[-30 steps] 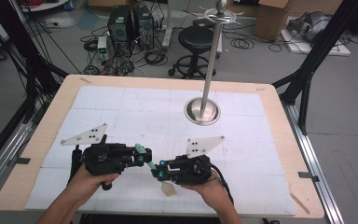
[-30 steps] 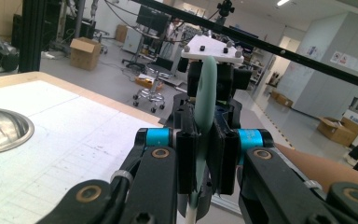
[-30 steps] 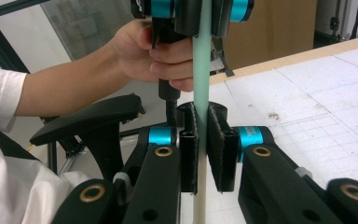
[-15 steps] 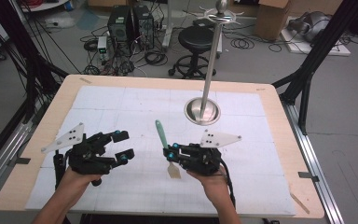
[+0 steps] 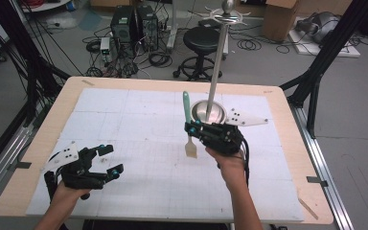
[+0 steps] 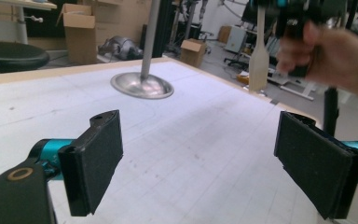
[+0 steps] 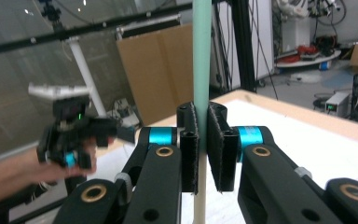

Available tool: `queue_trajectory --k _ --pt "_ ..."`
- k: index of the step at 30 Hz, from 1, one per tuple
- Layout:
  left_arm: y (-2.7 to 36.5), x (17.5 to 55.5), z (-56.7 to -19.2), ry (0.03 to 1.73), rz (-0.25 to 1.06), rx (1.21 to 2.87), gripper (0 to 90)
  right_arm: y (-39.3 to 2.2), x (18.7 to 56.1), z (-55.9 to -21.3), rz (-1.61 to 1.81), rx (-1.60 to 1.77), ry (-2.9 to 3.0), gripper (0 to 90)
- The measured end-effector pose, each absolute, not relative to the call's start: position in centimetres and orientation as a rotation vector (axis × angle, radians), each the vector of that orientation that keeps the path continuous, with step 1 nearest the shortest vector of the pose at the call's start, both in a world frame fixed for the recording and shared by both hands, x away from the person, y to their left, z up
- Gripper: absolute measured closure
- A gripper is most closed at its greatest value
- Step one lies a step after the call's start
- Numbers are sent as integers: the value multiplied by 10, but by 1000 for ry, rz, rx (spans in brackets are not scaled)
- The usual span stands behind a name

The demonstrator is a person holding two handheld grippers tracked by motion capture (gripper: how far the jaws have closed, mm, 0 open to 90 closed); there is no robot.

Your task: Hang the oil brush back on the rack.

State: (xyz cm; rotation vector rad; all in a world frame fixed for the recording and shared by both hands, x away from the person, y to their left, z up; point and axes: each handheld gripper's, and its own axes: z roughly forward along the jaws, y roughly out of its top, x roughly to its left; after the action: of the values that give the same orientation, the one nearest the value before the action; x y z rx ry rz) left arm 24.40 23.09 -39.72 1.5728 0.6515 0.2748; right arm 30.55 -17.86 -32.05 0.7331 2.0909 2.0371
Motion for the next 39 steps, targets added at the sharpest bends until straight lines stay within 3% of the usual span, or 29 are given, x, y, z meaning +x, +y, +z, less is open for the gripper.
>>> queue_trajectory --k 20,39 --pt "239 243 -403 656 306 1582 160 -223 377 -257 2084 771 1971 838" --pt "241 241 -402 661 297 1575 161 -235 413 -241 2173 791 1901 838"
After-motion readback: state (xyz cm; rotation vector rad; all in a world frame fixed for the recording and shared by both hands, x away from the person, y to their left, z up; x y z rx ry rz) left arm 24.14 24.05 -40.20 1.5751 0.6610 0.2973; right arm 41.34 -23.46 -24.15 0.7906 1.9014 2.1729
